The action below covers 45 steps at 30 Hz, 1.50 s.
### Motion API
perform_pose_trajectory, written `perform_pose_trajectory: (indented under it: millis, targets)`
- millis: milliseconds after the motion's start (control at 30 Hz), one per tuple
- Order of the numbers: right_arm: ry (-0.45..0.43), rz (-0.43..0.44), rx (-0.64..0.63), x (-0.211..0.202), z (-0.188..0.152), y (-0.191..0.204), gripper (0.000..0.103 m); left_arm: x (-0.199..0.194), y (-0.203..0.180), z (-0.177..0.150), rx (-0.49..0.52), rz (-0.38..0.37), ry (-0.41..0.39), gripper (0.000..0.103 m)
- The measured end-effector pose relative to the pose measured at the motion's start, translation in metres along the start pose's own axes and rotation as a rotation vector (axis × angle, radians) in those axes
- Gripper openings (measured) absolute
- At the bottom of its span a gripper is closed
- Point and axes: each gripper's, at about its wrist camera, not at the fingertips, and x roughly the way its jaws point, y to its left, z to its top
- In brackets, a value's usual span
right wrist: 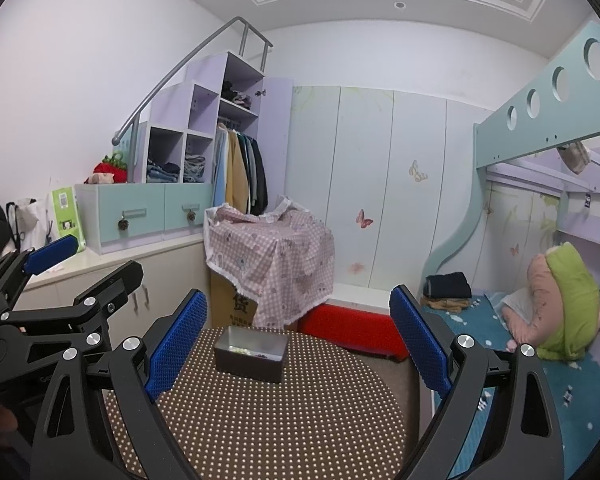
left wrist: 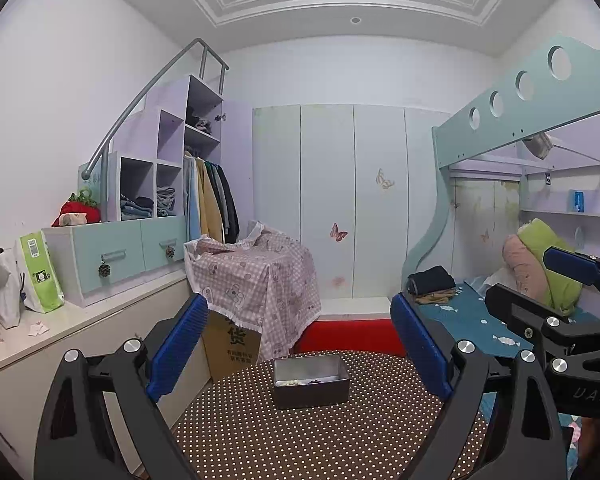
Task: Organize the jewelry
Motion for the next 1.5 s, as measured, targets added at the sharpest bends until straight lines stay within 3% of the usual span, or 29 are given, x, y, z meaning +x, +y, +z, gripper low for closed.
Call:
perform_pose_trajectory:
  millis: [1500]
  targets:
    - [0.014, 0.000, 0.004, 0.005, -0.007, 0.000, 0.090, 0.012, 0.001, -0.007, 0.008, -0.004, 0.016, 0.090]
